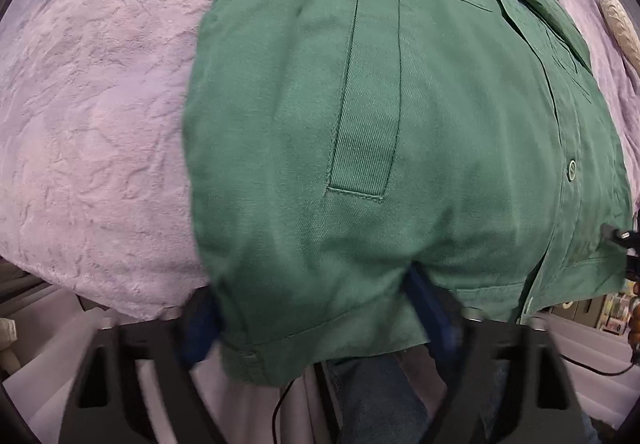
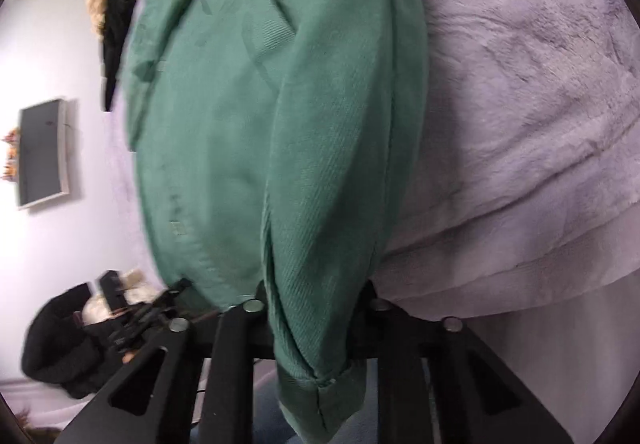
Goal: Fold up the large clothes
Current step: 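Carry the hem over onto the collar with both tools and release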
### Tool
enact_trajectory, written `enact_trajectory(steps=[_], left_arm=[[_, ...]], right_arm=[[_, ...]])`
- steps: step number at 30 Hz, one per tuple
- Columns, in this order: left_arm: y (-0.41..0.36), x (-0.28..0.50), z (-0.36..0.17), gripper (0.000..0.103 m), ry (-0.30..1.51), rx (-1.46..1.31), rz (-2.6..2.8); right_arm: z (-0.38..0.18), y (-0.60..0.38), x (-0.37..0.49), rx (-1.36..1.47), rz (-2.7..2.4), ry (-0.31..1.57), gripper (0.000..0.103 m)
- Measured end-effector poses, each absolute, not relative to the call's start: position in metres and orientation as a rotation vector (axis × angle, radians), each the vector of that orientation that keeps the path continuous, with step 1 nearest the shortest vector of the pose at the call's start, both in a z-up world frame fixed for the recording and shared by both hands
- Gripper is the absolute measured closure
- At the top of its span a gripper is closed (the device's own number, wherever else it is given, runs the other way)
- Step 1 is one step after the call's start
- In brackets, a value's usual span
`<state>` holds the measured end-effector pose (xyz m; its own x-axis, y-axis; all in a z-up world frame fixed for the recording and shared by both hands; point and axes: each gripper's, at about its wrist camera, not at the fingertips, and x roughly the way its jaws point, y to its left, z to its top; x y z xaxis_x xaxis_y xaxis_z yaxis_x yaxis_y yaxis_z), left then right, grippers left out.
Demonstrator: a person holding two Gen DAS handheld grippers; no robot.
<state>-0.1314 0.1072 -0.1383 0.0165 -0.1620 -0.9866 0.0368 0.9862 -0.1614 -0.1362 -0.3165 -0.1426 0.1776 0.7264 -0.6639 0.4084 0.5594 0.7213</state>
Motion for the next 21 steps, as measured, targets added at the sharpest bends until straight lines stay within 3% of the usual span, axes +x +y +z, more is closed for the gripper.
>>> enact_trajectory(steps=[1,4,21], left_arm=[[0.111,-0.131,-0.134,0.062,1.543,-0.111,-0.150],[0.125,-0.127,-0.122,0.083,1.556,-0.256,-0.213],[0.133,-0.023,-0.013,0.084,1.241,-0.795,-0.254]], right_arm=[[-0.136,-0.317,-0.135,1.086,0.333,1.411,0.090],[-0.117,-0.318,-0.125,1.216,0.432,1.316,0.091],[-0.049,-0.330,0.014,1.428,0.723,1.076,0.091]])
